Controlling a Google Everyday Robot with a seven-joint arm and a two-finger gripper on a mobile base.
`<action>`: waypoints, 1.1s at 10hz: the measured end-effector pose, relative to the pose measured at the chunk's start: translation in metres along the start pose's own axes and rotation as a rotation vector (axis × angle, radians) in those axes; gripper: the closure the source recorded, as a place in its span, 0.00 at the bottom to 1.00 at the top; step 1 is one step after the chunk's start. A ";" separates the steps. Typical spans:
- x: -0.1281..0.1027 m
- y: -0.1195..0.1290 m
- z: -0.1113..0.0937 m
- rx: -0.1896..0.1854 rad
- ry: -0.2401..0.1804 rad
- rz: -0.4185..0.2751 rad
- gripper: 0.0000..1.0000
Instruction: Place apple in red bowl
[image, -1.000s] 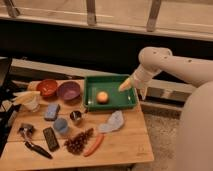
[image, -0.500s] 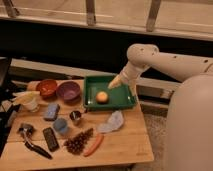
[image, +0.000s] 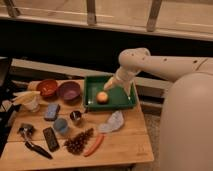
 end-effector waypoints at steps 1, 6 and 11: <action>-0.004 0.013 0.010 -0.005 -0.006 -0.018 0.20; -0.011 0.046 0.040 -0.033 0.006 -0.047 0.20; -0.016 0.052 0.056 -0.050 -0.001 -0.045 0.20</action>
